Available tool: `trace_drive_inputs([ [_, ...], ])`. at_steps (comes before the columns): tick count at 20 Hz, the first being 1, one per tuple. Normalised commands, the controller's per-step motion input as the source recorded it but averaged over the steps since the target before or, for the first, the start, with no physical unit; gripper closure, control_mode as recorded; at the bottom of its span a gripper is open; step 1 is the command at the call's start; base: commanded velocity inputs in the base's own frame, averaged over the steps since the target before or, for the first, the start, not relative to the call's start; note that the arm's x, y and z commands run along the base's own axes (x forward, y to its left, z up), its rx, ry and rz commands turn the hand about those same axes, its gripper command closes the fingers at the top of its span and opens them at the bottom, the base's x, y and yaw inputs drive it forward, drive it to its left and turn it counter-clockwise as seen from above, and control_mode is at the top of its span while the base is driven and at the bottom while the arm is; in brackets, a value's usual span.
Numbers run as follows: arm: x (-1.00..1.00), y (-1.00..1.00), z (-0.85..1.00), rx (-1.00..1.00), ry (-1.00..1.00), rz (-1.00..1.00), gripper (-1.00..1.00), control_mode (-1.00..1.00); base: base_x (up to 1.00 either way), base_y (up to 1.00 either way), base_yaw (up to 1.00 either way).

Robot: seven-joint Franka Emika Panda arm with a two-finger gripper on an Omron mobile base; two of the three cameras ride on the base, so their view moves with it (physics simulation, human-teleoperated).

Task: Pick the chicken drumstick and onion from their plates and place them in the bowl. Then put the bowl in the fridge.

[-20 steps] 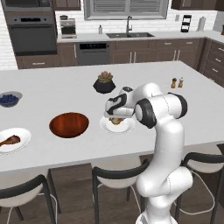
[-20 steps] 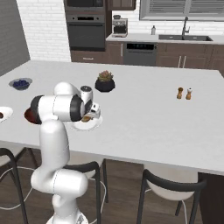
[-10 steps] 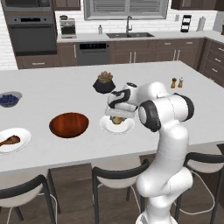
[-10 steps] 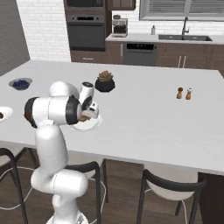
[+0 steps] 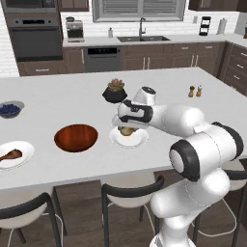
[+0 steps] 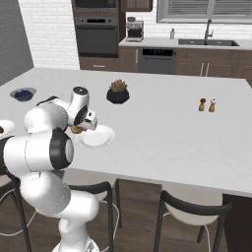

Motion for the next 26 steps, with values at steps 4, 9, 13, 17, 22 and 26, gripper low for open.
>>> trace_drive_inputs([
  [4, -0.28, 0.76, 0.89, 0.02, 0.0, 0.07, 1.0, -1.0, 0.0, 0.0, 0.0],
  [9, -0.08, 0.73, 0.41, 0.0, 0.0, 0.05, 1.0, -1.0, 0.0, 0.0, 0.0],
  [13, 0.16, 0.96, -0.04, -0.01, 0.03, 0.03, 1.0, -1.0, 0.0, 0.0, 0.0],
  [17, 0.45, 0.73, -0.38, -0.02, 0.03, 0.0, 1.0, -1.0, 0.0, 0.0, 0.0],
  [22, 0.47, 0.53, -0.43, -0.09, 0.0, 0.0, 1.0, -1.0, 0.0, 0.0, 0.0],
  [26, 0.31, 0.1, -0.32, -0.08, 0.0, 0.0, 1.0, -1.0, 0.0, 0.0, 0.0],
])
